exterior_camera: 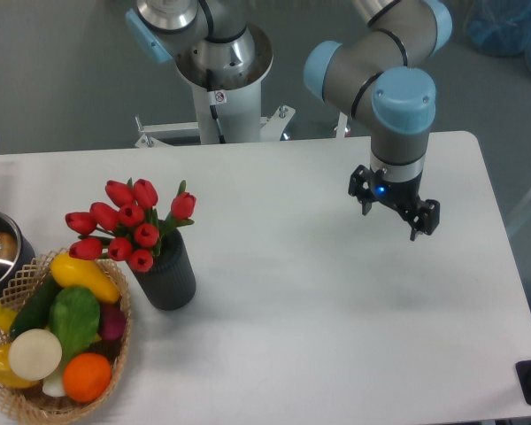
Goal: Pick up the flowers from the vase
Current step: 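Move the open gripper toward the red tulips in the black vase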
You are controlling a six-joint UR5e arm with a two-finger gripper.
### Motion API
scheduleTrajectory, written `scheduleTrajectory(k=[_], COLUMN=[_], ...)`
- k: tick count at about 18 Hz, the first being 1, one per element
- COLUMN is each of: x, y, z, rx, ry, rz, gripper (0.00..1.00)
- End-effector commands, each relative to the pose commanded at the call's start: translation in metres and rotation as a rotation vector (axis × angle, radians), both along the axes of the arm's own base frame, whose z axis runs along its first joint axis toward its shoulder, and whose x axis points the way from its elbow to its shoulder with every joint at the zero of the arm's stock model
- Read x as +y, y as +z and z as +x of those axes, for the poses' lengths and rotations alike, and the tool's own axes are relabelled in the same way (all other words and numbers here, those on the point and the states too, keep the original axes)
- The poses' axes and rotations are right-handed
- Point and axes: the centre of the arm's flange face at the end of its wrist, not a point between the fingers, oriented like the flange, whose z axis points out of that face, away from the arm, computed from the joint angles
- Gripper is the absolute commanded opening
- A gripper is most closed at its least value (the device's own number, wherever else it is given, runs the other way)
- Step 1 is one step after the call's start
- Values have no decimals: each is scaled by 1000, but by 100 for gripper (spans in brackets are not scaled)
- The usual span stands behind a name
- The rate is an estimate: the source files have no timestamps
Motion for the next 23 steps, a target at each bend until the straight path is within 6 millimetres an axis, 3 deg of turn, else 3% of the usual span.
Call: scheduleTrajectory(k=[6,12,17,20,23], x=[8,38,62,73,81], y=[8,16,8,24,31], z=[44,84,121,149,165], rx=[-78,-90,-173,-164,-173], ry=[-43,-16,-82,-129,-131], rz=[155,164,232,253,271], gripper=[100,100,100,100,100])
